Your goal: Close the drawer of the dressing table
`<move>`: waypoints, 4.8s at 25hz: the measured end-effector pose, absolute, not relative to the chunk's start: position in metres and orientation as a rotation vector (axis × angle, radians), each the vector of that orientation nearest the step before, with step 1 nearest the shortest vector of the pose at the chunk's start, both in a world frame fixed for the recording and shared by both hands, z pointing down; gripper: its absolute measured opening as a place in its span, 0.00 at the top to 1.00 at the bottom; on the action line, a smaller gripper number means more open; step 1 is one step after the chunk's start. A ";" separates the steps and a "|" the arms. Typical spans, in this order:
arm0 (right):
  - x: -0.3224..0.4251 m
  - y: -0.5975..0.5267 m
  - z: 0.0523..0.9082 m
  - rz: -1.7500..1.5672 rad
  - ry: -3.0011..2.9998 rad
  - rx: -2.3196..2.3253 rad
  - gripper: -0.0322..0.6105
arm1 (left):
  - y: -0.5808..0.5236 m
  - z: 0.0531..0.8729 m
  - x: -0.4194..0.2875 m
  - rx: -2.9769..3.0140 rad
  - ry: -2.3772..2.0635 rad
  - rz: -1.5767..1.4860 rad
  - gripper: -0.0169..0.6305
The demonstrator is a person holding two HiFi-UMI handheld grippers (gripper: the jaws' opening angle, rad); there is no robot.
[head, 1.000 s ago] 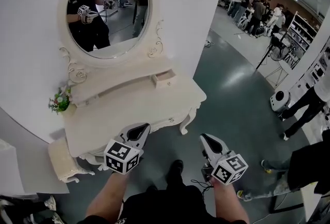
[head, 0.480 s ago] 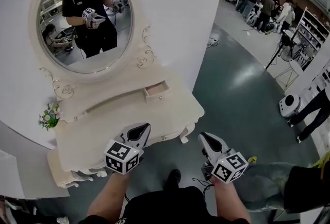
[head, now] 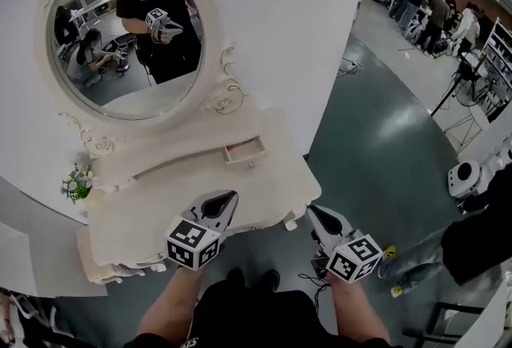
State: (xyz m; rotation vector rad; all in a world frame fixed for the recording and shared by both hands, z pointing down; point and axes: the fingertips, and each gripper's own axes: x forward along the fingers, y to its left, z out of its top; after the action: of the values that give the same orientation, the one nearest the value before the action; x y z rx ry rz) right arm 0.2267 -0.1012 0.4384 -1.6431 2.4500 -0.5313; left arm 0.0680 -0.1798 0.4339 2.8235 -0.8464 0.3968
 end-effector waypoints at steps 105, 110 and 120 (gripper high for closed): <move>0.142 -0.414 0.674 -1.114 2.920 -1.748 0.79 | -0.380 0.525 0.015 2.493 -1.032 0.419 0.97; 0.143 -0.420 0.679 -1.146 2.918 -1.737 0.79 | -0.382 0.529 0.013 2.475 -1.038 0.435 0.97; 0.140 -0.437 0.680 -1.159 2.911 -1.711 0.79 | -0.389 0.532 0.012 2.455 -1.044 0.434 0.97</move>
State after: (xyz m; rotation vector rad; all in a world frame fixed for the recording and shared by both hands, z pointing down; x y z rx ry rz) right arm 0.1400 -0.4372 0.6799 -1.7109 2.9107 -1.1592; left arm 0.0121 -0.3895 0.5317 2.4555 -1.0439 0.4339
